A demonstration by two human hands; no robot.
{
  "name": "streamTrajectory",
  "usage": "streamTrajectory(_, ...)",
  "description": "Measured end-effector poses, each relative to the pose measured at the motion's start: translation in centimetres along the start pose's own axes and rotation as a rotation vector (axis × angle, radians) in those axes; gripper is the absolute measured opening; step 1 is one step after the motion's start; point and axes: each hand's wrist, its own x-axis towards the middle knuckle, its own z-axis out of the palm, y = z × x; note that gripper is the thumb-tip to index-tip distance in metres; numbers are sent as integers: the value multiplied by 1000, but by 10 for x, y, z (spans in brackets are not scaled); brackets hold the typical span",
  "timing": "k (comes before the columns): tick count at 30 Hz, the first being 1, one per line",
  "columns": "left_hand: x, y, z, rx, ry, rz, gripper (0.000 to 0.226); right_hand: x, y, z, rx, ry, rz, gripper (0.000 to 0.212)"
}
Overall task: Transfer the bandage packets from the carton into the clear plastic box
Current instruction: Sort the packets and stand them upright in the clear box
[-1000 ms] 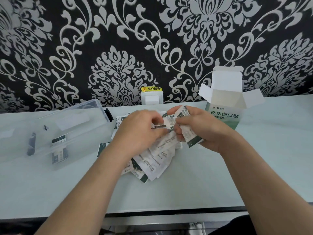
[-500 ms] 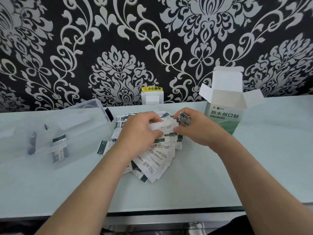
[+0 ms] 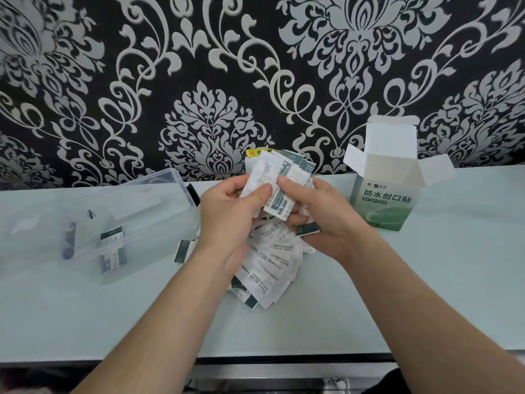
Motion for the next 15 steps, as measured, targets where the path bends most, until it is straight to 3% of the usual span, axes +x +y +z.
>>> streamTrajectory(4,-6,3,1,-70,-8,-21,17,2,0,8,107,3,-40,36)
streamTrajectory(8,-6,9,-4,-60,41,-7,11,2,-2,9,78,-16,-37,29)
streamTrajectory(12,-9,6,-4,137,-6,61,7,1,-1,12,-16,-42,-34,29)
streamTrajectory(15,-6,6,-9,303,-36,75,17,2,2,14,-56,1,-26,26)
